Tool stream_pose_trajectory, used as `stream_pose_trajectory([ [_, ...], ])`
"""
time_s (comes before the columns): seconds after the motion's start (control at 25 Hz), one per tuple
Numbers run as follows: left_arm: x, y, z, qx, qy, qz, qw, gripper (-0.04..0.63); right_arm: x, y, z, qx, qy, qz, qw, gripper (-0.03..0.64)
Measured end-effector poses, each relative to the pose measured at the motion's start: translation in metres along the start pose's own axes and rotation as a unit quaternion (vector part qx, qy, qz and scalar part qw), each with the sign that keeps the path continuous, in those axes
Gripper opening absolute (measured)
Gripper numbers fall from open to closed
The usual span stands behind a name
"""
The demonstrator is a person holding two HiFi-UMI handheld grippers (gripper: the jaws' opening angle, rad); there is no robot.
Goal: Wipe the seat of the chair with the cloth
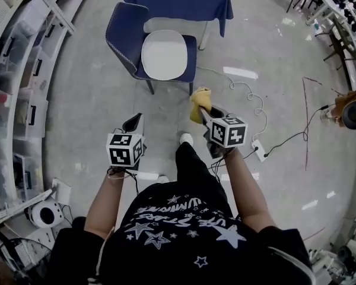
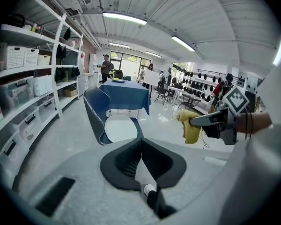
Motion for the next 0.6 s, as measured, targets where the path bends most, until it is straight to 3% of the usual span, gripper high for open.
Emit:
stream_pose_trajectory([
  [0.36,0.109,-0.048,0.063,-0.001,0.019,0.027,0.9995,0.020,0.040,-0.119,0.047,0.006,0.021,0.030,0.999,0.067],
  [0.6,0.139,-0.061,0.089,0.000,0.015,0.050,0.9986,0.020,0.060,-0.166,0.066,0.000,0.034,0.044,0.998,0.067],
])
Point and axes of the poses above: the fingertips, and each gripper's own axes: x forward along the fingers, y to its left, z out of its top, the point moved 9 cm from there along -x, backward along the fingers, and after that the axes turned 8 degrees about -x, right-handed, at the moved point
